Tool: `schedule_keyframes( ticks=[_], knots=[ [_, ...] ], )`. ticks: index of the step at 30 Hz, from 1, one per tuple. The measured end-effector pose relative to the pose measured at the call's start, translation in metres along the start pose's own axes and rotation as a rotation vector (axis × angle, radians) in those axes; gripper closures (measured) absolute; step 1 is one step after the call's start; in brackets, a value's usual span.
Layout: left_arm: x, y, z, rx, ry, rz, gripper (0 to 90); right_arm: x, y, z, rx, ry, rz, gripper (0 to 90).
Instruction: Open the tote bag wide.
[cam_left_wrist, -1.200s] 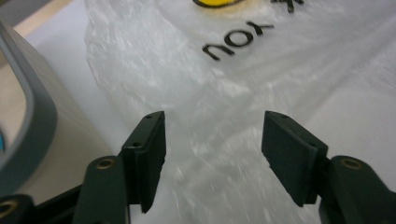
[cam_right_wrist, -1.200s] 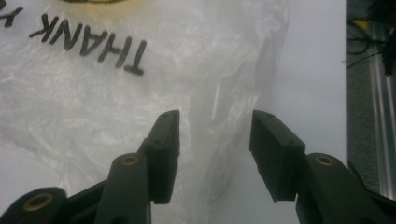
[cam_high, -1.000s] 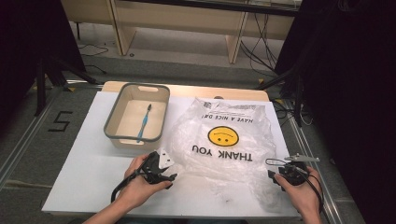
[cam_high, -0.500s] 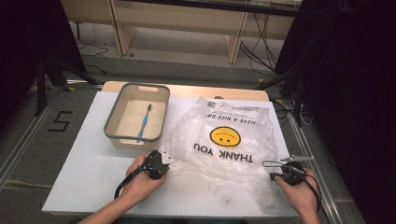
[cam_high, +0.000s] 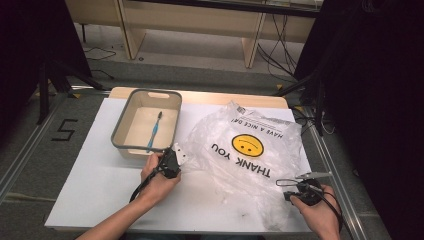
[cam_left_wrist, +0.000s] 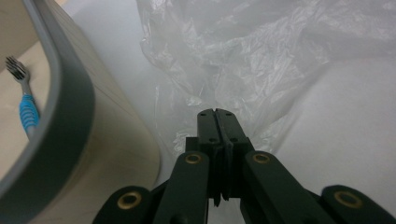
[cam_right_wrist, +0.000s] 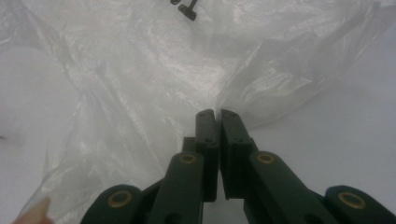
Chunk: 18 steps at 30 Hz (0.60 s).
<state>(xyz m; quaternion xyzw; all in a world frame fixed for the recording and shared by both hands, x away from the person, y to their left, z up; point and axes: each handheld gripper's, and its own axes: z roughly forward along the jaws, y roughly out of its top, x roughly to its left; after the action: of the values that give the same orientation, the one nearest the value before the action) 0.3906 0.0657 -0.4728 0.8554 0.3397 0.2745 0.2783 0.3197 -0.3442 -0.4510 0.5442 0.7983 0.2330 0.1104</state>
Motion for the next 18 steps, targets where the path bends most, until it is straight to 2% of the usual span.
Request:
schedule_keyframes(
  ticks=[4, 9, 14, 15, 16, 18],
  knots=[
    [0.002, 0.001, 0.003, -0.008, 0.015, 0.002, 85.9, 0.004, -0.001, -0.001, 0.002, 0.011, -0.01, 81.8],
    [0.001, 0.001, 0.001, -0.034, 0.003, 0.018, 71.9, 0.0, -0.002, -0.004, -0.013, 0.0, 0.006, 75.8],
    [-0.005, 0.0, -0.009, -0.078, -0.051, 0.026, 52.4, -0.008, -0.002, -0.014, -0.1, -0.047, 0.057, 65.0],
    [-0.005, 0.0, -0.009, -0.078, -0.051, 0.026, 49.5, -0.008, -0.002, -0.014, -0.1, -0.047, 0.057, 65.0],
    [-0.006, -0.001, -0.012, -0.089, -0.063, 0.02, 46.3, -0.009, -0.002, -0.017, -0.151, -0.078, 0.06, 60.2],
    [-0.008, -0.001, -0.014, -0.1, -0.064, 0.017, 42.9, -0.009, -0.001, -0.019, -0.177, -0.112, 0.047, 56.4]
  ],
)
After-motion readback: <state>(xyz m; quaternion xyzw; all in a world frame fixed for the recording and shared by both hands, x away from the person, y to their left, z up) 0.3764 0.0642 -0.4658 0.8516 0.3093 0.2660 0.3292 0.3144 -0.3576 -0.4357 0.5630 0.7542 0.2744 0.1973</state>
